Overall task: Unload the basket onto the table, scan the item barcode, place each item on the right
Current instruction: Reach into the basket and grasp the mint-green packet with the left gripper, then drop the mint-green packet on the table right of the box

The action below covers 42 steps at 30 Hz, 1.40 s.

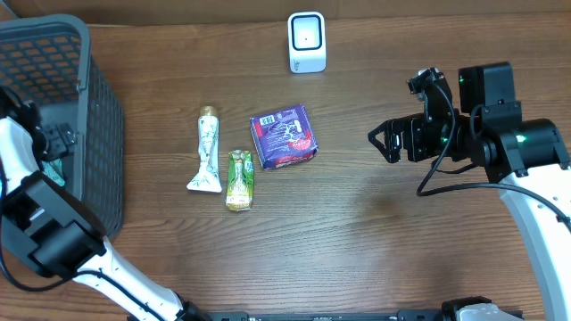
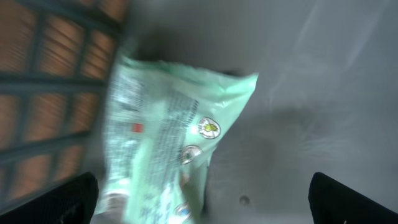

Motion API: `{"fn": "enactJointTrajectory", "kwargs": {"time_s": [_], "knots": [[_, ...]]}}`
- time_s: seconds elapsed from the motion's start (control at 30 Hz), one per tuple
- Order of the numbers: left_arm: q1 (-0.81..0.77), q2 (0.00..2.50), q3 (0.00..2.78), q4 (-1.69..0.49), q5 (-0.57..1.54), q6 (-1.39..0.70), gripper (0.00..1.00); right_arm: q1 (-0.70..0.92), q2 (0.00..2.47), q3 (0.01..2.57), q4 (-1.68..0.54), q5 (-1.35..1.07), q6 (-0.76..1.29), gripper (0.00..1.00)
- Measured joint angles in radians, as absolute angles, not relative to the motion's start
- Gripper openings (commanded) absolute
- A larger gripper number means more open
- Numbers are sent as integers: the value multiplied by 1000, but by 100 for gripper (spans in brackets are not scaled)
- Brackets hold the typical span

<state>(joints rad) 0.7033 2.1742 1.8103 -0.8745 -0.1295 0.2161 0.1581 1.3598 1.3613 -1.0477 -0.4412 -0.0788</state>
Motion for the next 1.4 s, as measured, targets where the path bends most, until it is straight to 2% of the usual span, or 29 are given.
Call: {"fn": "enactJointTrajectory", "kwargs": {"time_s": [0.13, 0.2, 0.27, 0.4, 0.67, 0.8, 0.97, 1.13, 1.27, 1.4], "knots": [[711, 2234, 1808, -859, -132, 218, 96, 158, 1363, 1361, -1047, -442, -78, 100], [714, 2237, 1809, -849, -132, 220, 90, 158, 1365, 1361, -1048, -442, -78, 100], [715, 2240, 1813, -846, -135, 221, 69, 158, 1367, 1361, -1048, -442, -78, 100], [716, 2252, 1822, -835, -171, 229, 4, 158, 1367, 1361, -1051, -442, -77, 100], [725, 2252, 1847, -879, -144, 240, 4, 158, 1367, 1361, -1055, -441, -78, 100], [724, 2250, 1900, -971, -39, 227, 4, 158, 1367, 1361, -1055, -442, -78, 100], [717, 2218, 2123, -1124, 45, 139, 4, 158, 1367, 1361, -1053, -441, -78, 100], [699, 1993, 2344, -1225, 143, 43, 4, 158, 1367, 1361, -1028, -442, -78, 100], [606, 1813, 2394, -1312, 180, 6, 4, 158, 1367, 1361, -1016, -442, -78, 100], [377, 1746, 2402, -1470, 205, -6, 4, 158, 1367, 1361, -1017, -442, -78, 100]]}}
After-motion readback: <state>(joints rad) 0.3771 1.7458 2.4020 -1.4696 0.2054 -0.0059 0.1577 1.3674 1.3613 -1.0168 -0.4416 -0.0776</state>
